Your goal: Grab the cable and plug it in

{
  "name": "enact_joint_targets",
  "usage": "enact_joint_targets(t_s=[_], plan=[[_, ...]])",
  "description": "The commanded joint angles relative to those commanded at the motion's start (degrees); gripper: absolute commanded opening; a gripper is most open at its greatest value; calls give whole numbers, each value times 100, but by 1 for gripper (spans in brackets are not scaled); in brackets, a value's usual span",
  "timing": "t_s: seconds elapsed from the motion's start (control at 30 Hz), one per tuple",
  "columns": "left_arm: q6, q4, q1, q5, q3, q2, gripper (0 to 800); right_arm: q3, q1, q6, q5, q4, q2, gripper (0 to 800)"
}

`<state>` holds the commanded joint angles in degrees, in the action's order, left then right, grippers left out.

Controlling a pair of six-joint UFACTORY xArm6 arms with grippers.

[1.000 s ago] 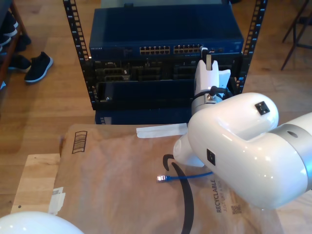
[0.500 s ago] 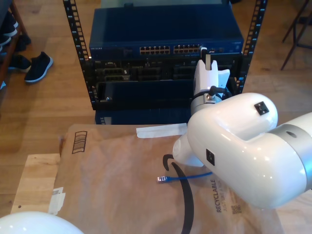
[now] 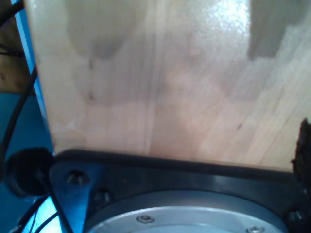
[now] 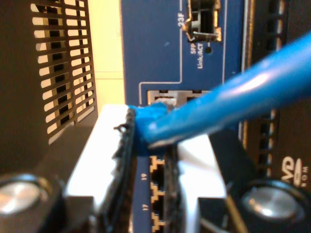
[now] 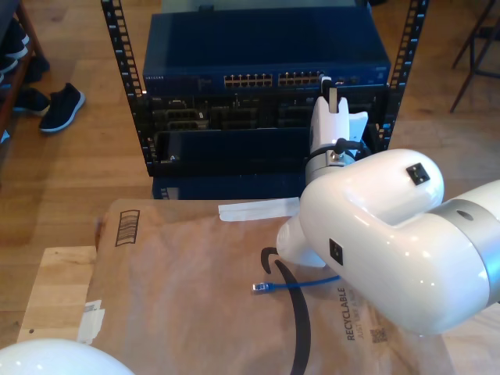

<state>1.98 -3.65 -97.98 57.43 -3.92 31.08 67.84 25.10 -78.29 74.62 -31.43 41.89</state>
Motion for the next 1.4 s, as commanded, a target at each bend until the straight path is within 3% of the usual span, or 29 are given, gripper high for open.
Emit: enact_joint_targets(t_s=[1.4], plan=[[0, 0, 0, 0, 0, 0, 800, 325, -141, 0, -229, 176, 202, 0]])
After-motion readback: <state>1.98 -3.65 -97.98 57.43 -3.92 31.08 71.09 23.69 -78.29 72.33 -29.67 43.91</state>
